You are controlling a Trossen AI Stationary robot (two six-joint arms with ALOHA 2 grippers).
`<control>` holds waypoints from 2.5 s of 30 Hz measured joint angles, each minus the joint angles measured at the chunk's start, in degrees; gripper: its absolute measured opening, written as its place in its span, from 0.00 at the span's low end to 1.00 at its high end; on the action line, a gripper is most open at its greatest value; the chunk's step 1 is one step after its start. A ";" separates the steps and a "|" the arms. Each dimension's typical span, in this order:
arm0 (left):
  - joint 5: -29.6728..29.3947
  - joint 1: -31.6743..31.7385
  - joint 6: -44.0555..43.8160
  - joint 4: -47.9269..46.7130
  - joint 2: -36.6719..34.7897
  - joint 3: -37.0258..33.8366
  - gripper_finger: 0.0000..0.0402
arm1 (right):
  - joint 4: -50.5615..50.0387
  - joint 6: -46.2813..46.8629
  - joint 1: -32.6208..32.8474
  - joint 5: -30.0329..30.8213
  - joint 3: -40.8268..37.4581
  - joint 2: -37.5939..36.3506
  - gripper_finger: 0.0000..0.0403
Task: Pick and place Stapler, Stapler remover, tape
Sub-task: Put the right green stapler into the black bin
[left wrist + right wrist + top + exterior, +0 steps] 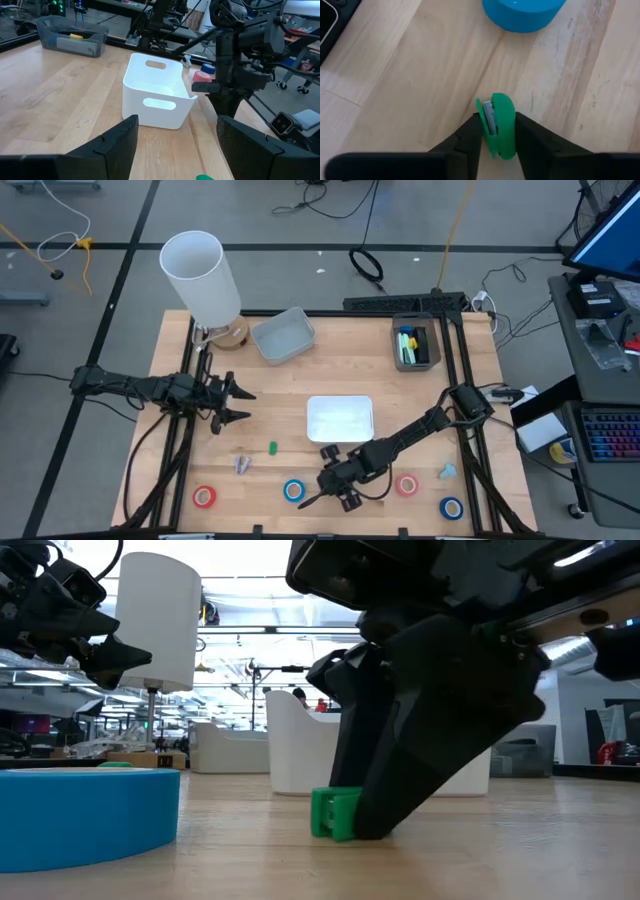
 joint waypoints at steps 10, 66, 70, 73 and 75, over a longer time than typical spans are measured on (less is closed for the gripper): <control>0.01 0.00 -1.53 0.02 0.00 0.00 0.67 | -2.54 4.43 -0.07 -4.34 -0.22 -6.15 0.14; 0.02 0.00 -1.51 0.00 0.00 0.00 0.67 | -42.44 19.23 -51.91 36.17 -16.71 -52.67 0.15; 0.01 0.00 -1.53 0.00 0.00 0.00 0.67 | -31.82 15.25 -57.14 29.82 -23.50 -52.65 0.15; 0.02 0.00 -2.18 0.00 0.00 0.00 0.67 | -24.08 13.20 -61.06 25.05 -28.06 -52.65 0.15; 0.02 0.00 -2.38 0.00 0.00 0.00 0.67 | -20.88 12.48 -63.59 22.71 -30.55 -52.65 0.15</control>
